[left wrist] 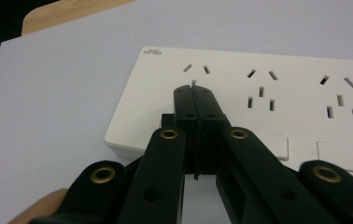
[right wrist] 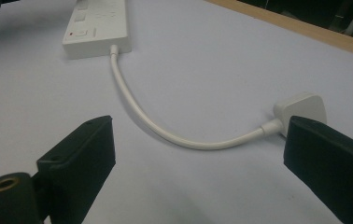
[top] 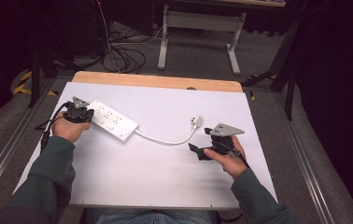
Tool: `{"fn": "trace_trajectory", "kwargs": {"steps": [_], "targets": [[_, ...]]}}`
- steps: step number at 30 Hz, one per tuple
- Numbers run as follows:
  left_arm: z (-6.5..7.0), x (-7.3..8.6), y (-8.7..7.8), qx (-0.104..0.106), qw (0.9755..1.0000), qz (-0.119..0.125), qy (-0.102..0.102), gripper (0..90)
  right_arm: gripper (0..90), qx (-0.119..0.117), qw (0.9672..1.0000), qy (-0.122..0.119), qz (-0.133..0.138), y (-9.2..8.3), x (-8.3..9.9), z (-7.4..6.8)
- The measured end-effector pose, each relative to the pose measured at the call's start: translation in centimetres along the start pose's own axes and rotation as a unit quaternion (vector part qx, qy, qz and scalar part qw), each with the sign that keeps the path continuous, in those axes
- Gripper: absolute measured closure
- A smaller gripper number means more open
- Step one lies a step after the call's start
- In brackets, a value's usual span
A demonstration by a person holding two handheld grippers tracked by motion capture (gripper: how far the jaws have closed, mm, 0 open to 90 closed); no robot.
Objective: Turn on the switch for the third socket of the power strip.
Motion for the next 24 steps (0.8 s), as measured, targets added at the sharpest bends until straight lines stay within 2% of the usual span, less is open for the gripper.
{"fn": "trace_trajectory", "kwargs": {"steps": [8, 13, 15, 24], "targets": [[0.15, 0.32, 0.34, 0.004, 0.9999, -0.011, 0.002, 90.0, 9.5, 0.0, 1.0, 0.001, 0.001, -0.06, -0.03, -0.04], [-0.2, 0.27, 0.48, 0.007, 0.9999, -0.011, -0.004, 90.0, 9.4, 0.001, 1.0, 0.001, 0.001, -0.1, -0.02, -0.01], [-0.04, 0.51, 0.66, 0.009, 0.9998, -0.02, 0.002, 89.9, 9.4, 0.001, 1.0, 0.002, 0.001, -0.12, -0.03, 0.01], [-0.08, 0.52, 0.72, 0.004, 0.9997, -0.02, 0.01, 90.0, 9.4, 0.001, 1.0, 0.002, 0.002, -0.19, -0.05, -0.01]]}}
Point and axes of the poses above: each handheld gripper's, and its own axes: y roughly forward along the jaws, x roughly out of its underside, z roughly to its right, the point moved 9 cm from there along y, roughly forward along the jaws, and after that the axes turned 11 degrees about x, right-handed, at the moved point
